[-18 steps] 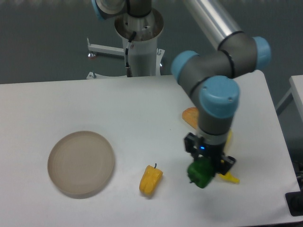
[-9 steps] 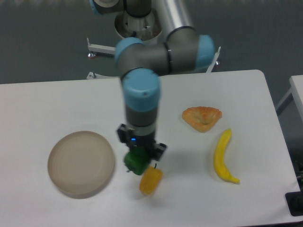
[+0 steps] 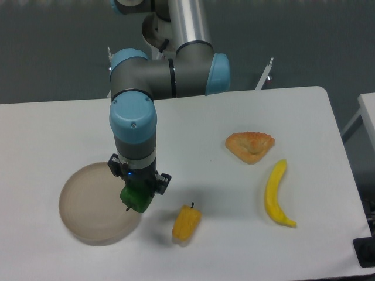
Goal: Place the green pepper on the plate
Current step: 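Lower the green pepper onto the plate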
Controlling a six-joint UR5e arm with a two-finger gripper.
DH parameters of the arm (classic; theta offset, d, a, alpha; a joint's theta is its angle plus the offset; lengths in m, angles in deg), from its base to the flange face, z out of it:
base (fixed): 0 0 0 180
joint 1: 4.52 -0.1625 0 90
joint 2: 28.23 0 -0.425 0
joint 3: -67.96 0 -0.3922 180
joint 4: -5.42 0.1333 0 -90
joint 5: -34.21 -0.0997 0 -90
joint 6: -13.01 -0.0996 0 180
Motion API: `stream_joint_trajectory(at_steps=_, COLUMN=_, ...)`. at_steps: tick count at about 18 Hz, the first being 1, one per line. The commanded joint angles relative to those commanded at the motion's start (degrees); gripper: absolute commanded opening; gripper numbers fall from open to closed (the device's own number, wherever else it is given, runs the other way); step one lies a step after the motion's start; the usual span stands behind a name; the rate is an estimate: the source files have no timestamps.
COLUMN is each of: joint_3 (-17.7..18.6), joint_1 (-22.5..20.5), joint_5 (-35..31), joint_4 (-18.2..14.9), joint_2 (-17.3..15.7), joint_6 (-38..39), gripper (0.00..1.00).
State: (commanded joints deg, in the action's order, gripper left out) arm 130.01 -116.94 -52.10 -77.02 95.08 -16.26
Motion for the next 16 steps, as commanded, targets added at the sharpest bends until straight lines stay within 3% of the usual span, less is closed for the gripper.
stream_joint_trajectory(at_steps=12, joint_3=0.70, joint_1=0.09, joint_5=0.00, joint_4=0.09, joint_2=0.53, joint_6=1.49, gripper=0.49)
stream_joint_trajectory(at_steps=16, joint_3=2.90, joint_1=1.40, joint_5=0.00, joint_4=0.52, joint_2=0.62, joint_6=4.48, gripper=0.49)
